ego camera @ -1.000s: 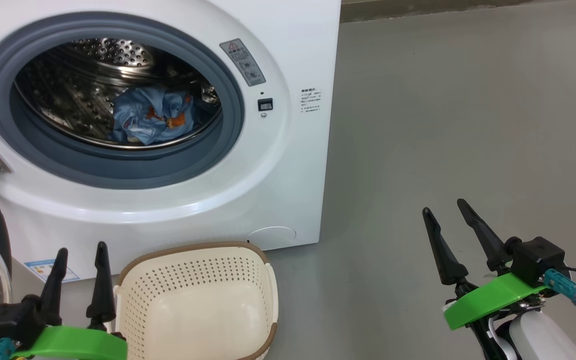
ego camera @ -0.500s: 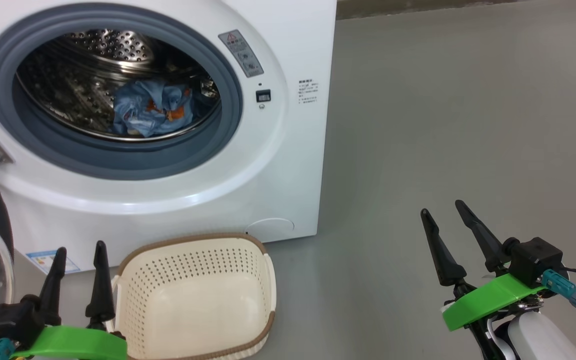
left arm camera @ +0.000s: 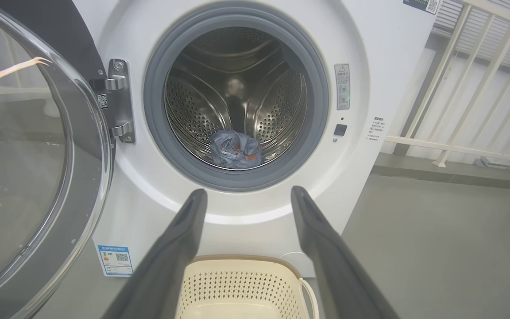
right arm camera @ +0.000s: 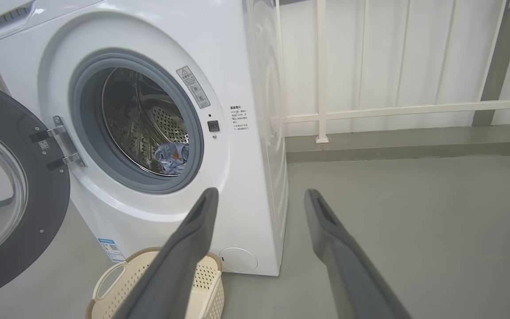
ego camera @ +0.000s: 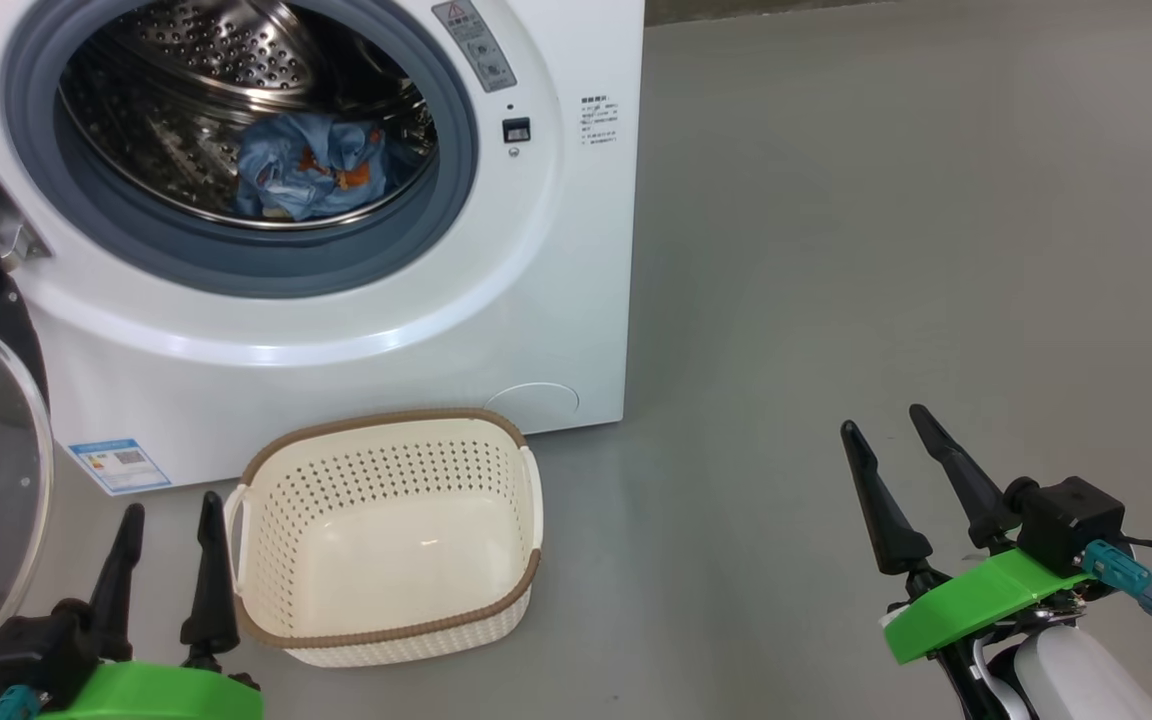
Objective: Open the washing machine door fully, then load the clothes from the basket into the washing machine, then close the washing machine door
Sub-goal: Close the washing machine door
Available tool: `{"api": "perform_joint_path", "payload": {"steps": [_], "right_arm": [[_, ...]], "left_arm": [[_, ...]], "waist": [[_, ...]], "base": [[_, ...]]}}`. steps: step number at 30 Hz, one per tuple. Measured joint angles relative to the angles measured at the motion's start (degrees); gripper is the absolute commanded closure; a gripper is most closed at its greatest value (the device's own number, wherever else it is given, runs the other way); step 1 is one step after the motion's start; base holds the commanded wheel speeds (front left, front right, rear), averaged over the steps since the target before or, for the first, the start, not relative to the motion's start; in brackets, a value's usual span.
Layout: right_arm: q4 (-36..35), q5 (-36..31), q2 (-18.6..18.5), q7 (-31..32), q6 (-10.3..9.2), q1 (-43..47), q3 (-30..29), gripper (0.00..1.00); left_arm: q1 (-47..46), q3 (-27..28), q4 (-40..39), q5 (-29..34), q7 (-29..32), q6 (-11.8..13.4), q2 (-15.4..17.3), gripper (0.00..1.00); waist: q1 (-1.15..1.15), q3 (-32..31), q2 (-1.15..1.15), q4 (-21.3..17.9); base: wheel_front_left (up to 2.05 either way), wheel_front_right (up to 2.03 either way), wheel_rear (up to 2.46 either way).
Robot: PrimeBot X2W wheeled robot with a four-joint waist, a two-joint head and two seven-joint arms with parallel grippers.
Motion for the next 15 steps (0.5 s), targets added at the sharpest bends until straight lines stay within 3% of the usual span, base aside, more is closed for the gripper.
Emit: {"api": "perform_joint_path", "payload": {"steps": [15], "right_arm": [[0.63, 0.09, -0.08, 0.0, 0.0, 0.01, 0.63, 0.0]], "left_arm": [[0.09, -0.15, 0.21, 0.01, 0.0, -0.08, -0.15, 0.0]], "waist": [[0.0, -1.31, 0.0, 0.16]], "base": [[-0.02, 0.02, 0.0]]}}
